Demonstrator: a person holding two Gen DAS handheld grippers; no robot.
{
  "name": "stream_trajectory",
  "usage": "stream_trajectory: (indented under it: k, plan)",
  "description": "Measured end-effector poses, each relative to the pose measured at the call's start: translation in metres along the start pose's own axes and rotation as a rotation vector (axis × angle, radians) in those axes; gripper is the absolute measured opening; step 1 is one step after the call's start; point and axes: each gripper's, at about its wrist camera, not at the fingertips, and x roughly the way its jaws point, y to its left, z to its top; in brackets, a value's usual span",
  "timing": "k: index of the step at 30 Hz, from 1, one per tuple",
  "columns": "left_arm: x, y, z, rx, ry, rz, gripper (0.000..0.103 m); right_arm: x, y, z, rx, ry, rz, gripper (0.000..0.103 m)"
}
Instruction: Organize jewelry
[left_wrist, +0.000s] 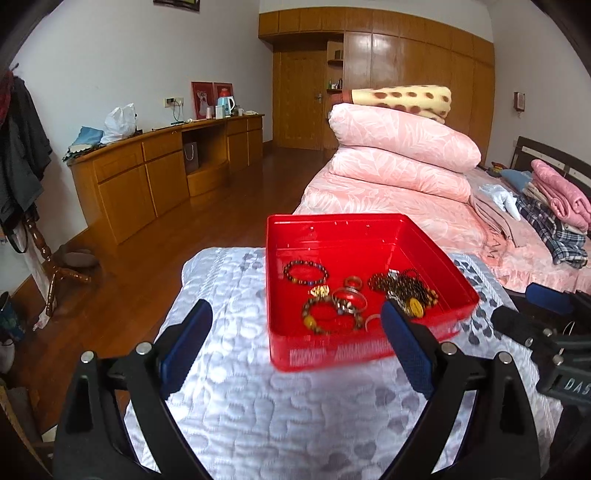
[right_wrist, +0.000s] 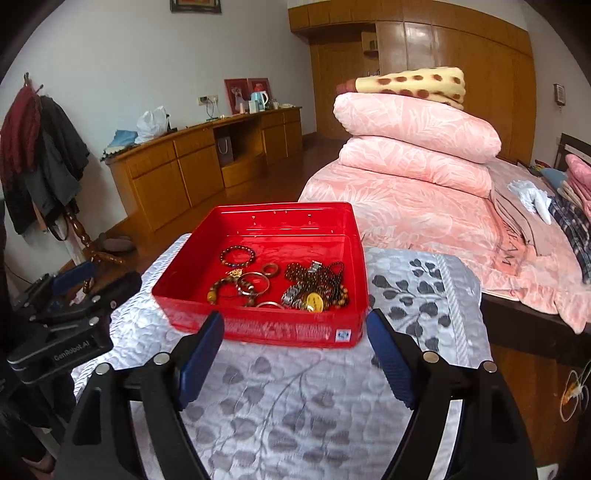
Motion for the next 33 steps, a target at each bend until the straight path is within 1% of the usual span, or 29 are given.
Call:
stream_trajectory:
  k: [7, 13, 19, 24, 33]
  plan:
    - [-0.030, 0.005, -0.025, -0.017, -0.021, 0.000, 0.090, -0.025, 0.003, -0.024, 0.006, -0.025, -0.005, 0.081]
    - [-0.049, 0.007, -0.046, -0.014, -0.021, 0.001, 0.090, -0.038, 0.009, -0.045, 0.005, -0.023, -0.003, 0.082]
    - [-0.065, 0.008, -0.063, -0.009, -0.021, 0.001, 0.090, -0.051, 0.014, -0.062, 0.000, -0.034, -0.028, 0.082]
    - [-0.083, 0.009, -0.072, -0.003, -0.058, 0.007, 0.090, -0.065, 0.018, -0.073, -0.008, -0.076, -0.026, 0.083]
    - [-0.111, 0.006, -0.072, 0.006, -0.141, 0.017, 0.090, -0.090, 0.029, -0.074, -0.046, -0.173, -0.027, 0.083]
